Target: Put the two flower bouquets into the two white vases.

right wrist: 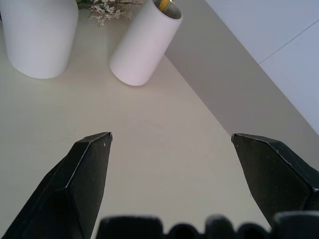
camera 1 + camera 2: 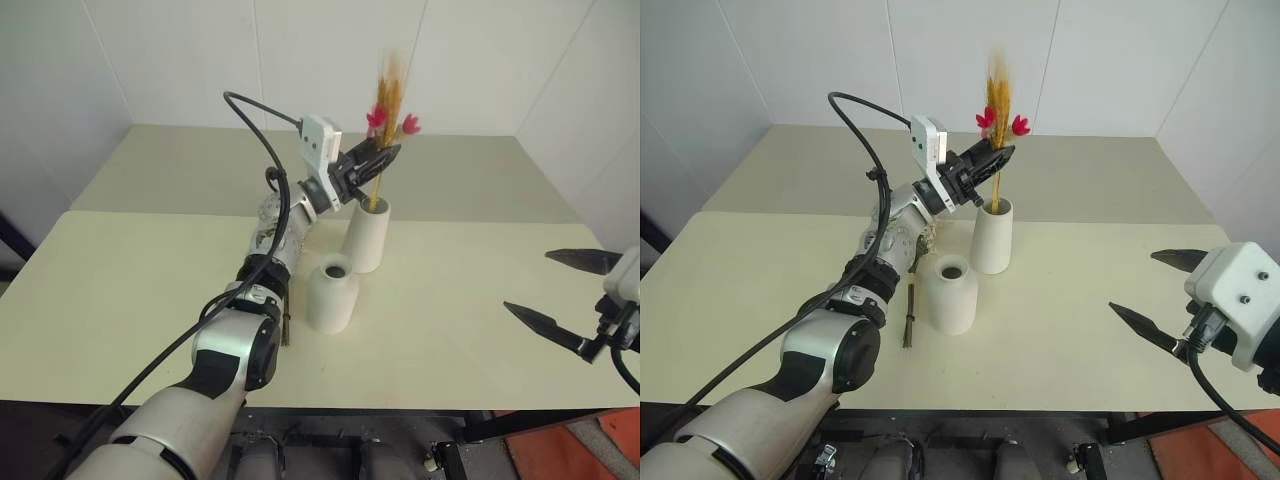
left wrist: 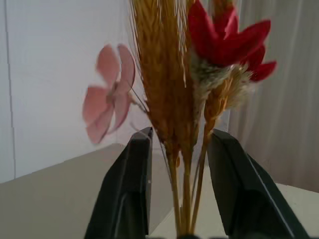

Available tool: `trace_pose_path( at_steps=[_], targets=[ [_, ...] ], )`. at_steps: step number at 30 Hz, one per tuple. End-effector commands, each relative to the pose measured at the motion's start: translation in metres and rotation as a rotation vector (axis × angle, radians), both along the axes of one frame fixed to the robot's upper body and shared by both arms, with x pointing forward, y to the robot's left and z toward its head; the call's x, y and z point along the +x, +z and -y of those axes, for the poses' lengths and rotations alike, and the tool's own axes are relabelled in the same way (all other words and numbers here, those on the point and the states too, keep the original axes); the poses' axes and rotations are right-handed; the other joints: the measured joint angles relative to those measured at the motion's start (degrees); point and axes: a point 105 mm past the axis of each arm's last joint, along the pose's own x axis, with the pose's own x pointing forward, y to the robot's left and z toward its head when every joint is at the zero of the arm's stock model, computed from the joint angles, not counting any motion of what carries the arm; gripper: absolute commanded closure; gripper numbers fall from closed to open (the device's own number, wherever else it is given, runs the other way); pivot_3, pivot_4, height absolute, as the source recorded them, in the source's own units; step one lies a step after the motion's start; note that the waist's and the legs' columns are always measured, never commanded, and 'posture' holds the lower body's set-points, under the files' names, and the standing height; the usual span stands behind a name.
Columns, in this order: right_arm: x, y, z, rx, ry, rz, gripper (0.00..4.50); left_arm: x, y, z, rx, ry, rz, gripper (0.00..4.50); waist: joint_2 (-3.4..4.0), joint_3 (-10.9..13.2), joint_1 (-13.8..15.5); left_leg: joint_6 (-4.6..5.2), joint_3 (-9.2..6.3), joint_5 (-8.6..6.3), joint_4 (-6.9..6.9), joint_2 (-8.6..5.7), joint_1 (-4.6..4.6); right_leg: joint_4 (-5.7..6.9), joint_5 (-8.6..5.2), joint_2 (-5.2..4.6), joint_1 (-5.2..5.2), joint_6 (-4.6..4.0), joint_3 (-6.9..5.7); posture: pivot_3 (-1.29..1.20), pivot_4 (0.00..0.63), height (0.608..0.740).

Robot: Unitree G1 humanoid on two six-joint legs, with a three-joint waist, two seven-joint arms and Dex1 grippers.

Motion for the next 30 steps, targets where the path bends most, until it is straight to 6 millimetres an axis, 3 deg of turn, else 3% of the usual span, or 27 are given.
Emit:
trace_pose_path(
  at_steps=[1, 4, 6, 11, 14, 16, 18, 23, 30],
  targets=[
    [-0.002, 0.009, 0.003, -0.024, -0.02, 0.051, 0.0, -0.002, 0.003, -0.007, 0.066, 0.0, 0.042, 1.53, 0.01, 0.0, -0.09, 0.0, 0.0, 0.0, 0.0, 0.0, 0.0, 0.01, 0.0, 0.0, 0.0, 0.0, 0.0, 0.0, 0.15, 0.74],
    [-0.002, 0.009, 0.003, -0.025, -0.021, 0.05, 0.0, -0.004, -0.001, -0.021, 0.128, -0.003, 0.066, 0.56, 0.02, -0.01, -0.5, 0.0, 0.0, 0.0, 0.0, 0.01, 0.02, 0.04, 0.0, 0.01, -0.01, 0.0, 0.01, 0.0, 0.15, 0.74],
    [-0.002, 0.009, 0.004, -0.024, -0.021, 0.046, 0.0, -0.001, 0.008, -0.039, 0.067, 0.061, 0.046, 0.01, 0.02, -0.01, -0.58, 0.0, 0.0, 0.0, -0.01, 0.01, 0.02, 0.05, 0.0, 0.0, -0.01, -0.01, 0.01, 0.0, 0.15, 0.74],
    [0.0, 0.008, 0.005, -0.021, -0.016, 0.035, 0.0, 0.0, 0.027, -0.072, 0.031, 0.254, 0.002, 0.01, 0.02, -0.01, -0.55, 0.0, -0.03, 0.0, 0.0, 0.02, 0.01, 0.07, 0.0, 0.0, 0.0, 0.0, 0.0, 0.0, 0.15, 0.74],
    [0.003, 0.007, 0.005, -0.019, -0.005, 0.025, 0.0, 0.001, 0.033, -0.086, 0.101, 0.437, -0.075, 0.01, 0.02, -0.01, -0.57, 0.0, -0.04, 0.0, 0.01, 0.02, 0.02, 0.07, 0.0, -0.01, 0.01, 0.01, 0.01, 0.0, 0.15, 0.74],
    [0.005, 0.007, 0.004, -0.017, 0.006, 0.021, 0.0, 0.007, 0.024, -0.095, 0.264, 0.628, -0.207, 0.01, 0.03, -0.02, -0.58, 0.0, -0.06, 0.0, 0.02, 0.01, 0.04, 0.09, 0.0, 0.0, 0.02, 0.01, 0.01, 0.0, 0.15, 0.74],
    [0.007, 0.008, 0.004, -0.019, 0.012, 0.018, 0.0, -0.001, 0.015, -0.102, 0.4, 0.69, -0.341, 0.01, 0.03, -0.02, -0.6, 0.0, -0.08, 0.0, 0.05, 0.0, 0.05, 0.17, -0.02, 0.01, 0.02, 0.03, 0.0, 0.0, 0.15, 0.74],
    [0.011, 0.008, 0.005, -0.023, 0.021, 0.015, 0.0, -0.03, -0.021, -0.113, 0.624, 0.657, -0.72, 0.01, 0.04, -0.02, -1.19, 0.0, -0.12, 0.0, 0.04, 0.0, 0.04, 0.2, -0.06, 0.01, -0.04, 0.06, -0.01, 0.0, 0.15, 0.74],
    [0.013, 0.006, 0.004, -0.019, 0.031, 0.007, 0.0, -0.033, -0.059, -0.133, 0.75, 0.628, -0.912, 0.01, 0.05, -0.02, -1.38, 0.0, -0.17, 0.0, 0.02, 0.0, 0.11, 0.29, -0.09, 0.02, -0.04, 0.0, 0.01, 0.0, 0.15, 0.74]
  ],
)
